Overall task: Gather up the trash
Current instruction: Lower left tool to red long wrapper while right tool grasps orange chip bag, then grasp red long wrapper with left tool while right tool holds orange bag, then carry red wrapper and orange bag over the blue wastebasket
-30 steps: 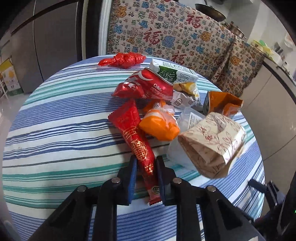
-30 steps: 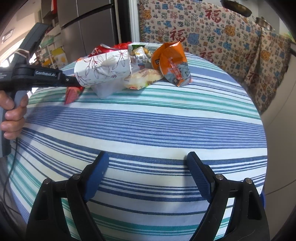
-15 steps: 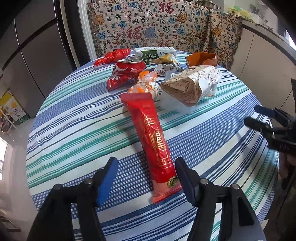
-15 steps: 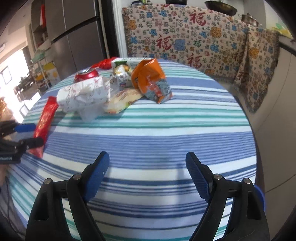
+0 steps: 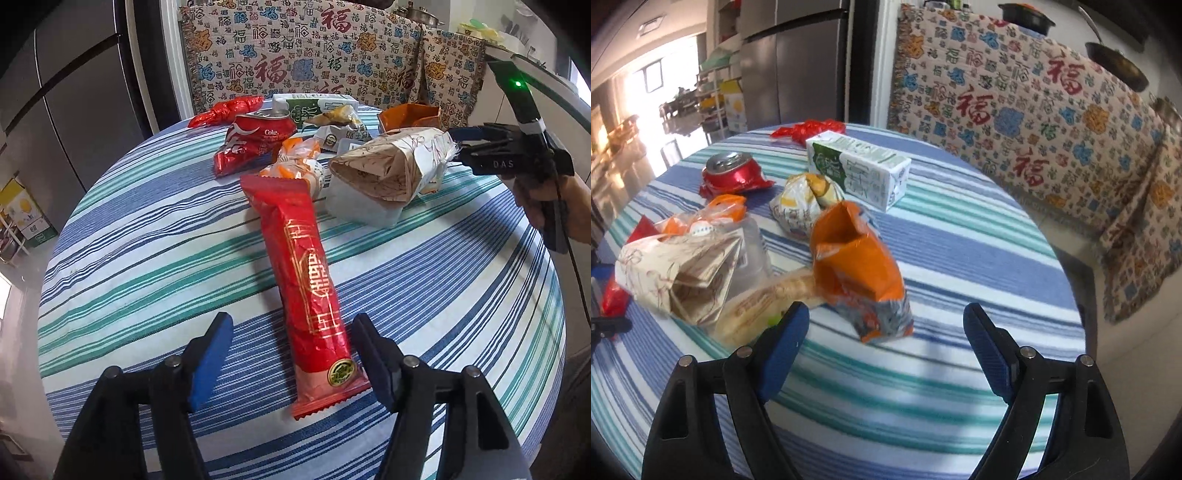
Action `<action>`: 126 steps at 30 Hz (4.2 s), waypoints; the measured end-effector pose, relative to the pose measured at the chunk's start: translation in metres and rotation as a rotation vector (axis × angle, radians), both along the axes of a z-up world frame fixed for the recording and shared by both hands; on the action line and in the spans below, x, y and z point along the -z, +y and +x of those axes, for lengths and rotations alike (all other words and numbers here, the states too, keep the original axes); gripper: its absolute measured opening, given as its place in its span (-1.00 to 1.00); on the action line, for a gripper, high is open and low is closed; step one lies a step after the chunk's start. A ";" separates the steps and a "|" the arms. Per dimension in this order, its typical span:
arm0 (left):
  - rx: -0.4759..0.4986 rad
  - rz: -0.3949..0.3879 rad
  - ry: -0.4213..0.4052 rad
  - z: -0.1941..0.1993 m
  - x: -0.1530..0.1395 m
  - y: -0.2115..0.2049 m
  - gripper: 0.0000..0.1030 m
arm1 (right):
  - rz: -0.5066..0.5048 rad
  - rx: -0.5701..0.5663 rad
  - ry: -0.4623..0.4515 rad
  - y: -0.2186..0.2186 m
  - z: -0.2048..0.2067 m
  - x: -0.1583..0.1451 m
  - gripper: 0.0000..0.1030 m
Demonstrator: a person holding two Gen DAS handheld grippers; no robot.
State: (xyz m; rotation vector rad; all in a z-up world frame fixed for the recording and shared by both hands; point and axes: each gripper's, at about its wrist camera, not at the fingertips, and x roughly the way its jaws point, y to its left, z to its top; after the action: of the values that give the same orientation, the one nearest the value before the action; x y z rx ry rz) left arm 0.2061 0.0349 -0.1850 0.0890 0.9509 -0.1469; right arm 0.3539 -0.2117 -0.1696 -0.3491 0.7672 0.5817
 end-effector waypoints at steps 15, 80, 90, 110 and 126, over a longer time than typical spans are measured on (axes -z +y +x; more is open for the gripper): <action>0.000 -0.003 -0.013 -0.004 0.001 0.000 0.37 | 0.213 0.139 0.124 -0.043 -0.033 -0.011 -0.61; -0.010 -0.155 0.025 -0.002 -0.014 -0.017 -0.74 | 0.291 0.262 -0.009 -0.062 -0.120 -0.029 -0.53; 0.005 -0.210 0.007 -0.045 -0.038 -0.037 -0.81 | 0.401 0.279 0.032 -0.085 -0.141 -0.041 -0.53; 0.125 -0.289 0.005 -0.029 -0.065 -0.141 -0.86 | 0.514 0.325 -0.001 -0.137 -0.169 -0.062 -0.53; 0.464 -0.260 0.119 0.007 -0.041 -0.369 -0.86 | 0.502 0.723 0.107 -0.328 -0.200 -0.033 -0.52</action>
State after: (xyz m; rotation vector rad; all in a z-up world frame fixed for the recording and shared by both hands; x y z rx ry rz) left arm 0.2128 -0.3336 -0.1437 0.0603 1.0097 -0.7089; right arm 0.1536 -0.5400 -0.1364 0.4208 0.7590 0.0914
